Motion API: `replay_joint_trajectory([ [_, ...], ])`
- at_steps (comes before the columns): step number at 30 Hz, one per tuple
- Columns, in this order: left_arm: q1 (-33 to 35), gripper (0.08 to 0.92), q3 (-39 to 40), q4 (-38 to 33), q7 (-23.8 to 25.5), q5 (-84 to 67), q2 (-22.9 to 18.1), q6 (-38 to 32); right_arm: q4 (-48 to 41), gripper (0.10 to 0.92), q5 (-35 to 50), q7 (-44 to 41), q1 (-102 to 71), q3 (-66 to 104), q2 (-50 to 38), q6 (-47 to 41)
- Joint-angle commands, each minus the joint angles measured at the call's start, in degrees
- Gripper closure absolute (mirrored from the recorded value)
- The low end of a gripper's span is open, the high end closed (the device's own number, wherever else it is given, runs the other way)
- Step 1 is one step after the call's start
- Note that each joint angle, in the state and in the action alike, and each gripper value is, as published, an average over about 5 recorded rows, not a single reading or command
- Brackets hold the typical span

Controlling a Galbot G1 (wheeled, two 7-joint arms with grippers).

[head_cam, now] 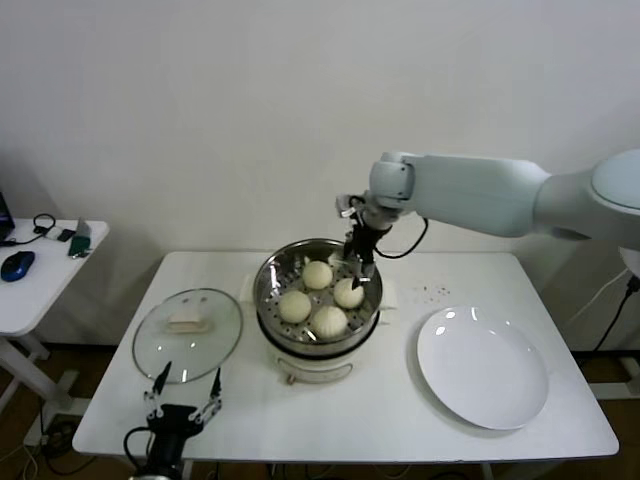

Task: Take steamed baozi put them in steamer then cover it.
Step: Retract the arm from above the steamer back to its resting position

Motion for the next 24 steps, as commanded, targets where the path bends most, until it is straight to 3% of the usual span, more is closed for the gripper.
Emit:
replay_joint_trajectory([
  [1,-0.77,0.177,-0.12,0.2,-0.22,0.25,-0.01,0.12,9.5,0.203,1.2,16.85,-3.5,13.79,-14.95,7.04],
  [7,-1.22,0.177,-0.26,-0.29,-0.53,1.14,-0.21,0.24,15.1,0.203,0.22,31.59,-15.6,27.96,-24.42,12.27],
  [17,0.19,0.177,-0.08,-1.47,-2.04,2.45,-0.62,-1.17,21.62,0.203,-1.3,40.76,-43.35,57.16,-35.86,16.03],
  [24,-0.48,0.177,-0.79,-2.26,-2.51,5.33,-0.59,-0.72,26.59,0.203,-4.93,44.54,-64.62,79.18,-38.43,16.14],
])
